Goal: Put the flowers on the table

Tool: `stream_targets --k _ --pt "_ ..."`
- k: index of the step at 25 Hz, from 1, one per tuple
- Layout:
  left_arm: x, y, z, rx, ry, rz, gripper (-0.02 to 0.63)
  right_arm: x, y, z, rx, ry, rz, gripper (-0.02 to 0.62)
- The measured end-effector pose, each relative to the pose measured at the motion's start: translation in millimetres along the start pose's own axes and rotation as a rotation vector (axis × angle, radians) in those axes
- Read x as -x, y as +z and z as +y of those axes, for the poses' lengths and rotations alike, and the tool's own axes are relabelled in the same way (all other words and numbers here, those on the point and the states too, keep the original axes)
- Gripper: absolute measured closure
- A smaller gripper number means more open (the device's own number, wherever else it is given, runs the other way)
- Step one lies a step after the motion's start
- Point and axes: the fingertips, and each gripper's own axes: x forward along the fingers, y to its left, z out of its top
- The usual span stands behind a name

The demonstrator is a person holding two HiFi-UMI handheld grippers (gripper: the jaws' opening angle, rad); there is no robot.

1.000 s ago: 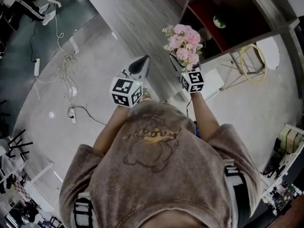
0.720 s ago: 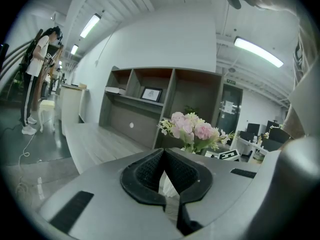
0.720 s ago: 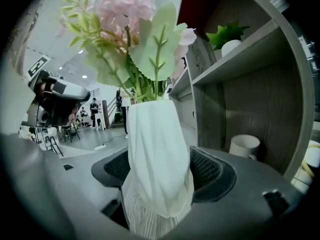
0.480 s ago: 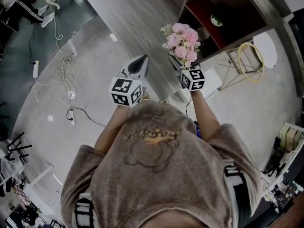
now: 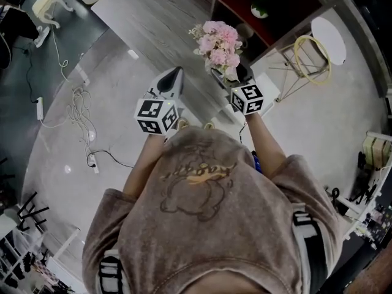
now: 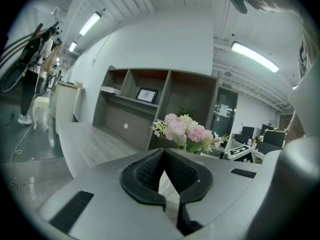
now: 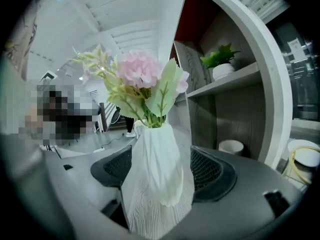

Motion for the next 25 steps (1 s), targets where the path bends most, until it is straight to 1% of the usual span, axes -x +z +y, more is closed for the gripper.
stream_targets --k 4,8,13,14,16,18,20,22,25 --pt "-7 0 -6 -0.001 -0.032 0.003 0.588 21 5 1 -0.012 -0.026 -0.01 0.249" --pt "-14 3 -15 -0.02 -0.071 0.004 0.588 46 14 1 -0.034 -0.055 -0.033 0.25" --pt "-17 7 -23 -0.044 -0.1 0.0 0.588 79 32 4 -0.076 -0.081 -0.068 0.274" --pt "-17 8 -25 -0.049 -0.103 -0.002 0.588 84 37 6 -0.08 -0.078 -0.074 0.287" --pt "-17 9 -26 -0.057 -0.106 -0.004 0.588 94 45 12 -0.082 -0.064 -0.086 0.333" --pt "-16 9 -28 -0.065 -0.109 -0.007 0.588 102 51 17 -0.079 -0.054 -0.101 0.398" --pt "-14 8 -29 -0.073 -0.11 -0.009 0.588 109 53 19 -0.079 -0.066 -0.113 0.426" --pt "-12 8 -30 -0.078 -0.109 -0.013 0.588 113 54 21 -0.083 -0.083 -0.127 0.47" --pt "-7 10 -31 -0.089 -0.11 -0.028 0.588 118 55 23 -0.074 -0.106 -0.142 0.571"
